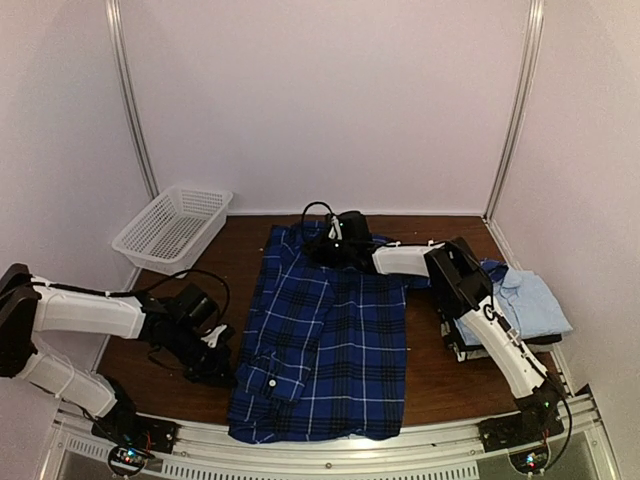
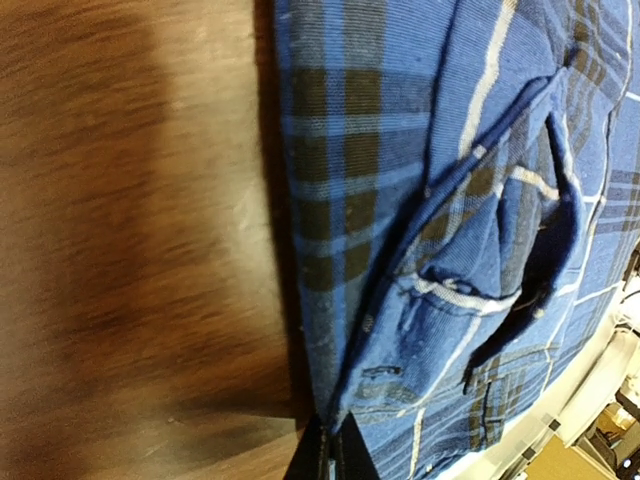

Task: Fold and stack the long sleeve shirts
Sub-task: Move the 1/3-folded shirt to the center of the board.

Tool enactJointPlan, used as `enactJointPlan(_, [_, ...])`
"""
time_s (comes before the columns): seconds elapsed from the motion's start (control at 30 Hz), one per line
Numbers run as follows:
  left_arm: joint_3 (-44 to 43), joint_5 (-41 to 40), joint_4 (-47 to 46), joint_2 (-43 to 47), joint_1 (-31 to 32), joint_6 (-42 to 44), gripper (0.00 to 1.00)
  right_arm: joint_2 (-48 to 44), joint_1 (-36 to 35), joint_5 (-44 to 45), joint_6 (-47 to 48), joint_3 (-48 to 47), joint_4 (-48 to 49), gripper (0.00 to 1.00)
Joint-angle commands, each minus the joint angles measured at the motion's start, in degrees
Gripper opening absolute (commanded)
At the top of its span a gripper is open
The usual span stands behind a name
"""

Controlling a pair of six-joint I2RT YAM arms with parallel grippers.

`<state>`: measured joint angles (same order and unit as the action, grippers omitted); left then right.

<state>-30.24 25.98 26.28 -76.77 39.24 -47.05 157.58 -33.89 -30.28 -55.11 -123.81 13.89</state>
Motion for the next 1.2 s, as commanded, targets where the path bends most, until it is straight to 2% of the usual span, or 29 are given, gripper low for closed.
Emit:
enactJointPlan(0.0, [-2.0,-4.1,4.7,2.4,-0.4,0.4,0.12,4.4,0.1,-2.5,-1.8,-3.4,-0.8,0.13])
enactJointPlan(0.07, [-5.0,-7.6,8.1,3.6,-0.4,1.1,0.18,4.1,0.4,-4.1,-1.6,-4.5,-1.0,0.16])
enactJointPlan(0.13, [-8.8,-11.5,11.5,4.5,-0.4,1.7,0.23,3.3,0.6,-5.5,-0.7,-6.0,-1.8,0.23])
enactJointPlan(0.23, [-15.2,-15.8,14.7,4.3,-0.4,3.4,0.25,0.2,0.7,-7.3,1.6,-8.0,-4.1,0.35])
enactJointPlan(0.37, [-21.7,-16.4,11.2,0.8,-0.4,5.2,0.27,-6.9,0.8,-6.2,7.7,-6.7,-10.3,0.52])
enactJointPlan(0.5, [-29.2,-15.4,6.0,-7.3,-0.3,7.0,0.27,-16.1,1.0,-2.6,14.6,-1.0,-17.2,0.68])
enactJointPlan(0.67, [-37.8,-15.3,0.4,-18.4,-0.3,8.4,0.27,-29.7,1.2,4.3,21.9,12.1,-22.5,0.82])
enactJointPlan(0.73, [-41.0,-14.8,-1.3,-22.7,-0.3,8.7,0.27,-35.3,1.1,6.5,23.5,18.7,-23.2,0.95])
enactJointPlan(0.9, [-49.2,-15.7,-3.6,-33.5,-0.4,9.5,0.27,-50.7,1.7,13.3,26.4,35.8,-24.7,0.99])
enactJointPlan(1.17, [-56.2,-17.1,-5.2,-43.4,-2.0,10.4,0.27,-74.7,4.0,23.6,27.0,56.4,-29.4,1.00])
